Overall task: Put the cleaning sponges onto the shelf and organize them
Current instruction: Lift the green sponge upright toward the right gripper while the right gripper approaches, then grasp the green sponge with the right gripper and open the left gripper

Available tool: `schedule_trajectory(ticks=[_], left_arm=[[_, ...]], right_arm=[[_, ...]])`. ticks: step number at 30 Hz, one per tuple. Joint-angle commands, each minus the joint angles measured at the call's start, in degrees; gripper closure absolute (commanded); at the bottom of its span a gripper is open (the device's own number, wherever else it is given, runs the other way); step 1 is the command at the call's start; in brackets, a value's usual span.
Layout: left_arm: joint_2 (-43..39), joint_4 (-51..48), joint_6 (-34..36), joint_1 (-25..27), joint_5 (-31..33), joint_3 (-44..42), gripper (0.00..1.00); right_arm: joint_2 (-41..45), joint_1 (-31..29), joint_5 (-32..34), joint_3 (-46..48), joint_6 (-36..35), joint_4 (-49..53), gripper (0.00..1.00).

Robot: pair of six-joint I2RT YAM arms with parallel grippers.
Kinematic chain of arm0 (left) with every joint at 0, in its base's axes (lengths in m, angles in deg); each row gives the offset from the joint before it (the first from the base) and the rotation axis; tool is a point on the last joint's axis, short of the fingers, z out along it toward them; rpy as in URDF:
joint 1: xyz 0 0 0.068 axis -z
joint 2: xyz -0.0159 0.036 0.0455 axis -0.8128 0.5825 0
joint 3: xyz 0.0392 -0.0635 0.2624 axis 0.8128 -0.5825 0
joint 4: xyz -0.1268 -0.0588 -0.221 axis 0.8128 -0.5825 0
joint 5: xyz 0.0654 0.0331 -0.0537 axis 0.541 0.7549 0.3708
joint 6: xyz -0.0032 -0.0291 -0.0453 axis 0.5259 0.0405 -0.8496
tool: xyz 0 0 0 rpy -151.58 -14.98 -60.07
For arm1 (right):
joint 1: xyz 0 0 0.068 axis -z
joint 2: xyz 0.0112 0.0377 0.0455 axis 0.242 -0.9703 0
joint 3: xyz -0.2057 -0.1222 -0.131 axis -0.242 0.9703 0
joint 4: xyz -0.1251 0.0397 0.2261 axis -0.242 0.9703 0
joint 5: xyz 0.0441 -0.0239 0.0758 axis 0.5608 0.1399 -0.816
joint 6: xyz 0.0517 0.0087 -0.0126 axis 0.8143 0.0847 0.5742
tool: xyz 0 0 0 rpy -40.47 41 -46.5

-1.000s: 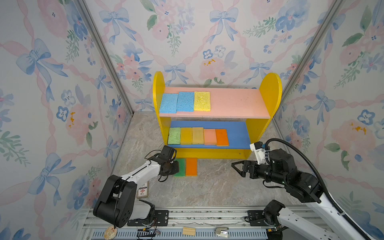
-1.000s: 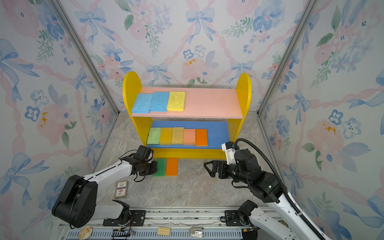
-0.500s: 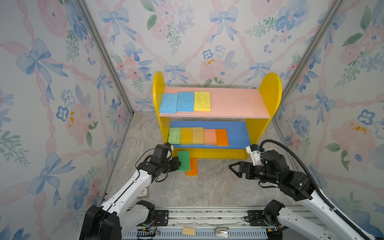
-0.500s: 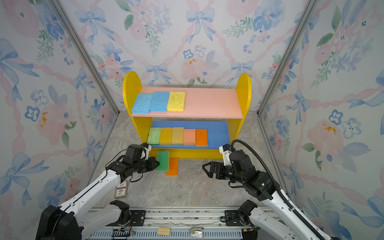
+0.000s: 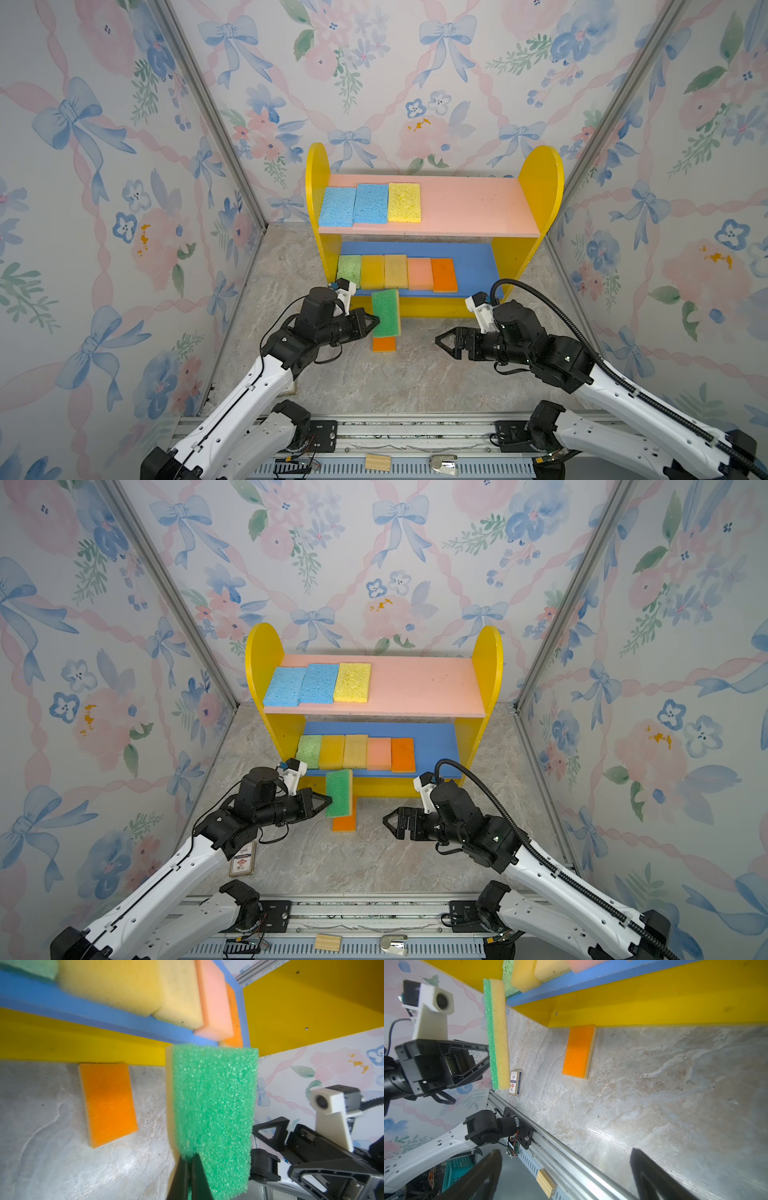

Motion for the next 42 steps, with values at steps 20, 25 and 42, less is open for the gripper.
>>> schedule_trajectory(ticks=[20,25,42], left_arm=[[0.0,4.6,-6.6,9.8,6.1,4.1,1.0],[0.0,4.6,-6.5,10.2,6.4,4.0,1.0],[-1.1,4.6,-6.9,10.6,5.9,3.5,1.0]], right_arm=[[-6.4,-6.7,0.5,-5.5,0.7,-12.2,0.38],[-8.8,-7.9,0.4,-7.1,0.3,-13.4,0.41],[-13.1,-9.2,0.4,-9.4,0.6,-16.0,0.73]])
